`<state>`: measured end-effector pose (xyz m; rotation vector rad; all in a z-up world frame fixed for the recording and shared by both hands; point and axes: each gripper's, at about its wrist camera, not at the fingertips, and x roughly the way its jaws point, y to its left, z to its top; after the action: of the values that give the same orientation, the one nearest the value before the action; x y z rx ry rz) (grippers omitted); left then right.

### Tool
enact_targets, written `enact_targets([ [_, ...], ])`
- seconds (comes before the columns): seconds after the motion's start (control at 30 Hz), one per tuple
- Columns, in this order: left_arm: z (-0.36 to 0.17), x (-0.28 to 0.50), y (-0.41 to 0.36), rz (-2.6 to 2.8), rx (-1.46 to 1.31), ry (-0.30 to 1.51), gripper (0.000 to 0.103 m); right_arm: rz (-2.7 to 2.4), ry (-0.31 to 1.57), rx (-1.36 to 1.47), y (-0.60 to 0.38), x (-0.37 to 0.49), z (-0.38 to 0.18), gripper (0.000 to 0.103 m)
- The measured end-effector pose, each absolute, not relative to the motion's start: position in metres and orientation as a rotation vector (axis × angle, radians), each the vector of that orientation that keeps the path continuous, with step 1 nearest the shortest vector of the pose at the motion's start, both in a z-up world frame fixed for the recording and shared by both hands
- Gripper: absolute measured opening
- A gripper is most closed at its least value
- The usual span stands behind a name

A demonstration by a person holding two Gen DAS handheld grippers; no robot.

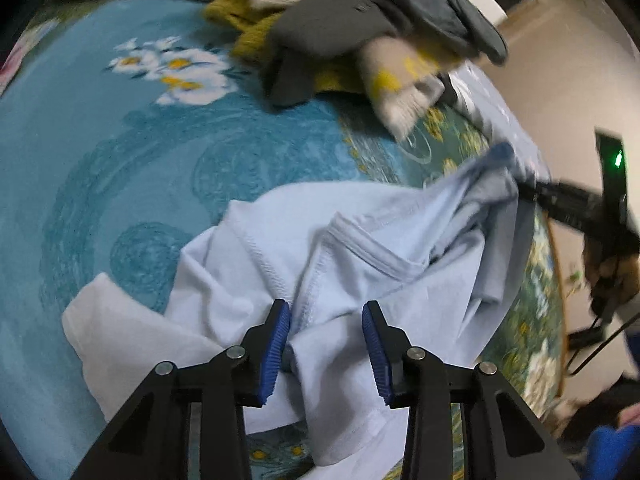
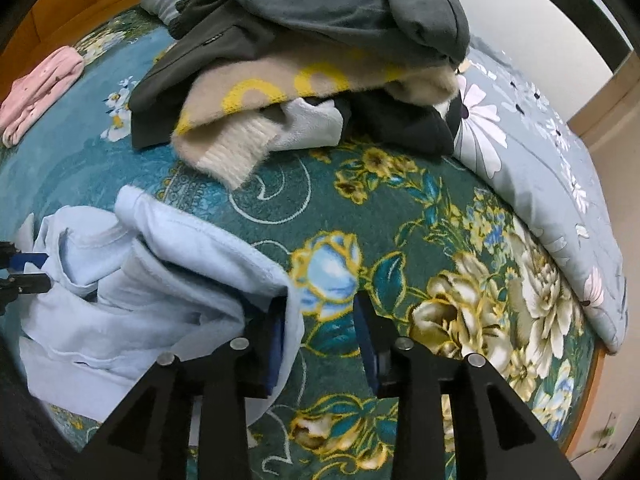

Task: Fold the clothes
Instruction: 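Close the left gripper on the T-shirt fabric near the right gripper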

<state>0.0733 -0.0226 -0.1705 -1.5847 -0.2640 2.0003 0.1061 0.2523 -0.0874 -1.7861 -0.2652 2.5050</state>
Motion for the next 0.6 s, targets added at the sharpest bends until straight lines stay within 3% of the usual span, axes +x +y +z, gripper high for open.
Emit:
enact_targets([
  [0.13, -0.172, 0.074, -0.023, 1.985, -1.595, -0.268, 0.041, 2.494, -0.196, -1.828, 0.251, 0.103, -0.098, 0.032],
  [0.17, -0.173, 0.076, -0.023, 1.978, -1.599, -0.272, 0.041, 2.489, -0.182, -1.829, 0.249, 0.103, -0.099, 0.027],
  [0.2, -0.174, 0.076, -0.025, 1.971, -1.606, -0.293, 0.041, 2.483, -0.175, -1.831, 0.248, 0.103, -0.100, 0.009],
  [0.23, -0.175, 0.076, -0.028, 1.965, -1.615, -0.324, 0.041, 2.476, -0.169, -1.833, 0.247, 0.103, -0.100, 0.003],
  [0.43, -0.168, 0.079, -0.035, 1.956, -1.620, -0.406, 0.036, 2.497, -0.219, -1.717, 0.240, 0.108, -0.082, 0.001],
  [0.6, -0.156, 0.082, -0.019, 2.034, -1.610, -0.256, 0.014, 2.576, -0.224, -1.635, 0.225, 0.106, -0.056, 0.001],
])
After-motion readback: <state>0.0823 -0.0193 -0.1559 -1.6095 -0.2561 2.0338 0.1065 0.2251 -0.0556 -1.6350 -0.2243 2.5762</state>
